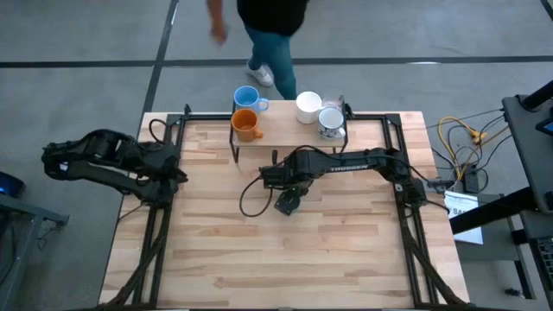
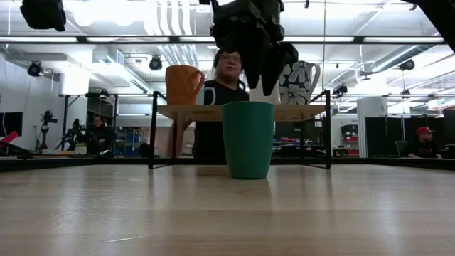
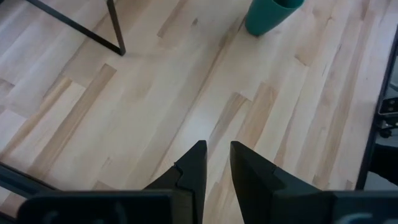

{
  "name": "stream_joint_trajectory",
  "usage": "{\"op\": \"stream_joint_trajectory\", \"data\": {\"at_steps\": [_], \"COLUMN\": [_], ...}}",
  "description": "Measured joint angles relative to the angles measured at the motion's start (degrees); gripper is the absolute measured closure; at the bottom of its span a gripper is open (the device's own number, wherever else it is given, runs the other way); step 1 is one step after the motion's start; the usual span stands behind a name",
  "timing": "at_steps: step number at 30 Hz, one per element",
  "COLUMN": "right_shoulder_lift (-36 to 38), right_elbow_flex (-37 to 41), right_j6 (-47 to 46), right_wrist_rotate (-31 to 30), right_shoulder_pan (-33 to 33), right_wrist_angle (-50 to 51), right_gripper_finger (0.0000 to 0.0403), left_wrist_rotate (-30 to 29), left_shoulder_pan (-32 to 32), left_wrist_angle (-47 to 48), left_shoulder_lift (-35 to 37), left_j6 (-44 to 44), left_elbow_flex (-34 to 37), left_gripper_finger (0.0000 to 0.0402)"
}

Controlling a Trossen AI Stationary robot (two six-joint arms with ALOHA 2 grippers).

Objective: Stack small to large cups/mugs on shelf
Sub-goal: Put the green cup on the shelf

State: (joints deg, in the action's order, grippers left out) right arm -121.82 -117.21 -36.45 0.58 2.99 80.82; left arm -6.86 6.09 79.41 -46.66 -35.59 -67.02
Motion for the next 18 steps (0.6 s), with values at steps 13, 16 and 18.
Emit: {"op": "stream_joint_trajectory", "data": {"at_steps": [13,16,18], "right_shoulder_lift": [-0.01,-0.14,-0.17], "right_elbow_flex": [1.02,1.09,1.09], "right_j6": [0.3,0.46,0.46], "right_wrist_rotate": [0.42,0.84,0.76], "right_shoulder_pan": [-0.42,-0.4,-0.42], "right_wrist_angle": [3.79,3.71,3.28], "right_gripper_finger": [0.0195,0.0215,0.0231], "left_wrist_rotate": [2.02,2.08,2.08], "left_shoulder_pan": [0.0,0.0,0.0], "left_wrist_angle": [-0.12,-0.12,-0.12], "left_shoulder_lift": [-0.64,-0.58,-0.58], "left_j6": [0.06,0.05,0.09], "left_elbow_flex": [0.0,0.0,0.0], "left_gripper_finger": [0.0345,0.0345,0.0345]}}
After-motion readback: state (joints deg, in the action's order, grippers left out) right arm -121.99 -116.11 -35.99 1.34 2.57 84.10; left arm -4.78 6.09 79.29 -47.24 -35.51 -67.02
